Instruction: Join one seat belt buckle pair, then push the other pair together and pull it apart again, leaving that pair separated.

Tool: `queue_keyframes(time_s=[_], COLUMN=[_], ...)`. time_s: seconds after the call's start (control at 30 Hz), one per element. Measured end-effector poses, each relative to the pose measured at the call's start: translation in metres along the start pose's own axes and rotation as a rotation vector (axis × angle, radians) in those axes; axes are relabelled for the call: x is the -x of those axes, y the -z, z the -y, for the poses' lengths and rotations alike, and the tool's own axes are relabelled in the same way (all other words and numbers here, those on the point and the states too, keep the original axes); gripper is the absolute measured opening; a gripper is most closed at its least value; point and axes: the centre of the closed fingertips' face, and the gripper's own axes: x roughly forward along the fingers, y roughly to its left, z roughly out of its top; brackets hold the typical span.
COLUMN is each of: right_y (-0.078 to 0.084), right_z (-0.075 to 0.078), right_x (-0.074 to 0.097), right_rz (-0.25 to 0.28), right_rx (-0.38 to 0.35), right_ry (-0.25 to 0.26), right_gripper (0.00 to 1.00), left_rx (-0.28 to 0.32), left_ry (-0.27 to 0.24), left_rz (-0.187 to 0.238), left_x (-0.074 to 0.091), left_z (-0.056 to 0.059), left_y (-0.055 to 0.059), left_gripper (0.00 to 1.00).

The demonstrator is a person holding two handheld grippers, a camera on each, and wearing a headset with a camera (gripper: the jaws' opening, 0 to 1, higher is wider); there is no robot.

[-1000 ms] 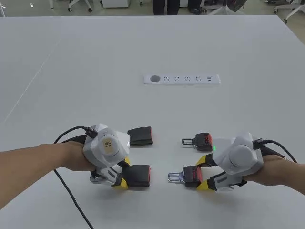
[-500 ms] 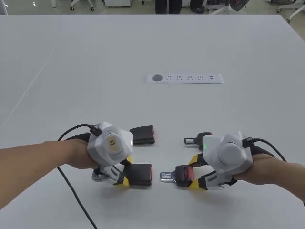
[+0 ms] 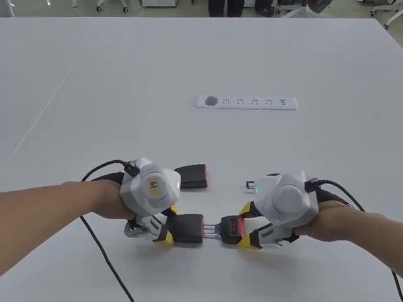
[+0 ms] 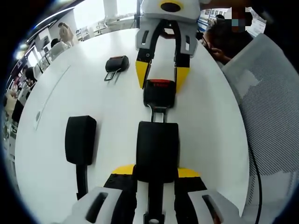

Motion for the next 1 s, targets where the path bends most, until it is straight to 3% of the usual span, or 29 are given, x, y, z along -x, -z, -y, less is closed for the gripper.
queue_keyframes(time_s=[0.23,1.0], right_y=[-0.0061,-0.0045], right_z=[-0.0014,-0.0007], right_x=[-0.0082,-0.0098], right_rz=[0.001,-0.007], right_rx=[0.002,-0.006], right_ry=[0.002,0.027], right_gripper=[0.31,0.30], left_rx=[0.003,0.015], left_ry=[-0.003,-0.012], left_rz=[0.005,0.023], left_x=[-0.0005,-0.0004], left_z=[-0.0010,-0.0014], left_y=[0.0002,-0.0010], left_gripper=[0.30,0.30])
